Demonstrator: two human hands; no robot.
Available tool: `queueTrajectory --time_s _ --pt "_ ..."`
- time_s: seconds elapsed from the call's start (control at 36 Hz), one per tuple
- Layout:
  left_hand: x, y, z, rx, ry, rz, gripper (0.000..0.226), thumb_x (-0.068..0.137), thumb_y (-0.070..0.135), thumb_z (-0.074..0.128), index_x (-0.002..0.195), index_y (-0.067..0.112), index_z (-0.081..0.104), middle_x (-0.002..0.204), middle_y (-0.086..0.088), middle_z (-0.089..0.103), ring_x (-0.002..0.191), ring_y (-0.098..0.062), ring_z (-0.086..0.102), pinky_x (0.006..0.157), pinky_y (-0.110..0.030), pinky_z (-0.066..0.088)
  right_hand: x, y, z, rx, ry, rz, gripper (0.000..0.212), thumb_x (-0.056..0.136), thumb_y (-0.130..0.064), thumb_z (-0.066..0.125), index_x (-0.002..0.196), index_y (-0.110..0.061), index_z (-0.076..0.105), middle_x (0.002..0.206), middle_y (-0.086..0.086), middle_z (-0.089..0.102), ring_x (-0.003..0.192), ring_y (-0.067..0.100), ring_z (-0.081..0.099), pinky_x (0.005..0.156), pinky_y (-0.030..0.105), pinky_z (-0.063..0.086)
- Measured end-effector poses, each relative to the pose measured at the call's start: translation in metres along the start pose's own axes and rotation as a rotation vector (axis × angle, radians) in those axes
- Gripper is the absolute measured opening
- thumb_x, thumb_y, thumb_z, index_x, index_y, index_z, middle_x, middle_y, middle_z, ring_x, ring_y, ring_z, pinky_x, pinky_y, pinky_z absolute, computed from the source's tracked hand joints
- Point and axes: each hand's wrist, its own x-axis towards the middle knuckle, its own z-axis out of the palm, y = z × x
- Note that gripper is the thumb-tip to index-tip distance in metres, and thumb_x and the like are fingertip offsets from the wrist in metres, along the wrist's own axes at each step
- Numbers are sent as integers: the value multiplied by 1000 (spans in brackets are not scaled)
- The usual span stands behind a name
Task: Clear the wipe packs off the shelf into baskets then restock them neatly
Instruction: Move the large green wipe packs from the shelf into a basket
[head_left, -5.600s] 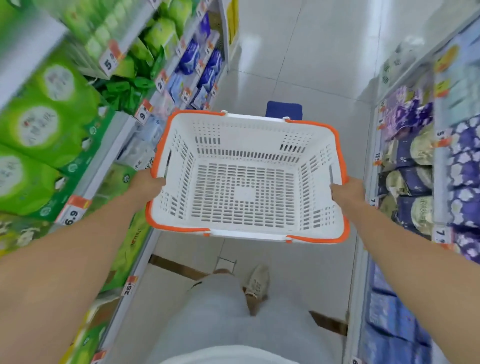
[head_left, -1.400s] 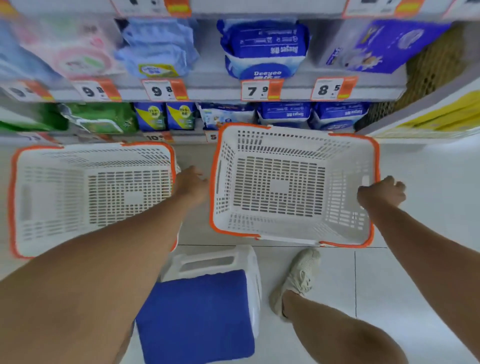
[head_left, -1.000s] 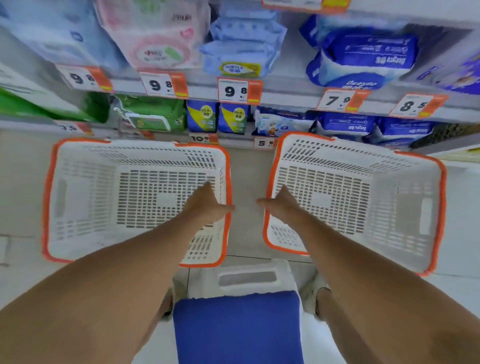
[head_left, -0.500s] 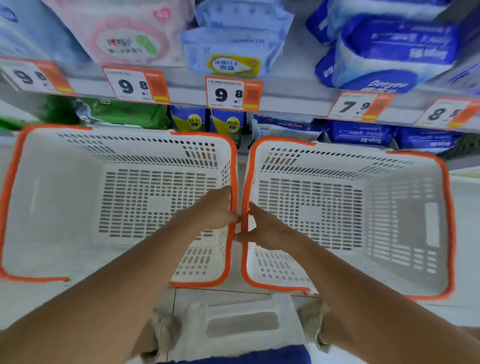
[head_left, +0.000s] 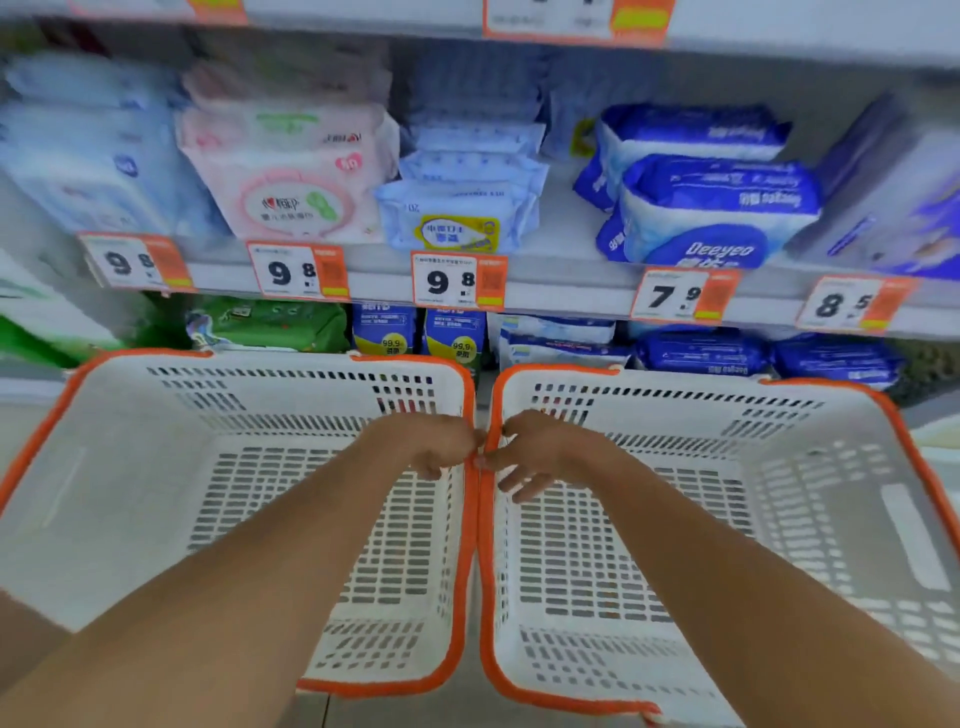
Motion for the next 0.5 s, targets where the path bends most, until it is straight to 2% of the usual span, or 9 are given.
queueTrajectory --time_s 0.06,0.11,0.14,0.19,0.28,0.33,0.39,0.44,0.5 --pt "-13 3 9 163 56 27 43 99 17 56 140 6 47 127 -14 60 99 -25 60 90 -36 53 -9 5 8 -6 37 -8 72 89 -26 76 147 -6 39 133 18 60 93 29 68 67 42 61" --pt "-29 6 14 235 115 38 45 99 4 49 143 6 43 114 -15 62 86 -25 59 81 -37 55 -20 9 19 -72 185 -42 74 91 -35 72 151 -10 35 125 17 62 85 28 64 66 42 57" --pt "-38 11 13 277 145 55 45 99 2 43 144 8 43 101 -13 61 76 -23 56 70 -35 54 -27 6 21 -180 296 -92 66 93 -40 68 144 -6 44 114 17 64 82 29 64 67 41 56" --pt "-54 22 1 332 236 88 34 101 12 40 131 7 56 80 -7 54 65 -20 54 52 -28 44 -45 -7 17 -374 457 -237 51 98 -48 56 108 2 65 90 19 67 79 33 66 71 39 54" --pt "-85 43 -36 321 451 155 40 99 40 44 79 9 60 71 -9 54 67 -25 57 56 -29 40 -89 -46 -9 -395 577 -459 43 100 -40 54 75 -6 62 73 15 60 73 32 65 70 44 54" --pt "-111 60 -64 271 572 261 41 96 36 50 76 2 62 76 -19 58 70 -27 56 60 -33 43 -127 -79 -31 -372 679 -625 35 98 -29 60 71 -7 60 71 11 59 70 27 63 69 43 53" --pt "-140 80 -88 135 701 392 41 91 35 54 72 1 64 75 -21 61 71 -30 59 64 -37 49 -170 -110 -51 -269 740 -736 22 96 -19 64 79 -6 66 70 5 64 66 20 64 64 31 51" --pt "-170 106 -106 -31 846 547 36 84 38 56 66 9 67 67 -12 66 69 -29 64 65 -37 54 -212 -137 -68 -214 825 -837 8 91 -15 69 83 -14 70 66 -3 65 63 13 61 65 25 48" --pt "-208 133 -117 -119 980 692 23 83 29 58 65 19 68 66 -4 68 71 -26 66 66 -34 53 -243 -158 -80 -229 905 -921 4 87 -15 72 83 -14 73 66 1 68 61 15 61 64 32 54"
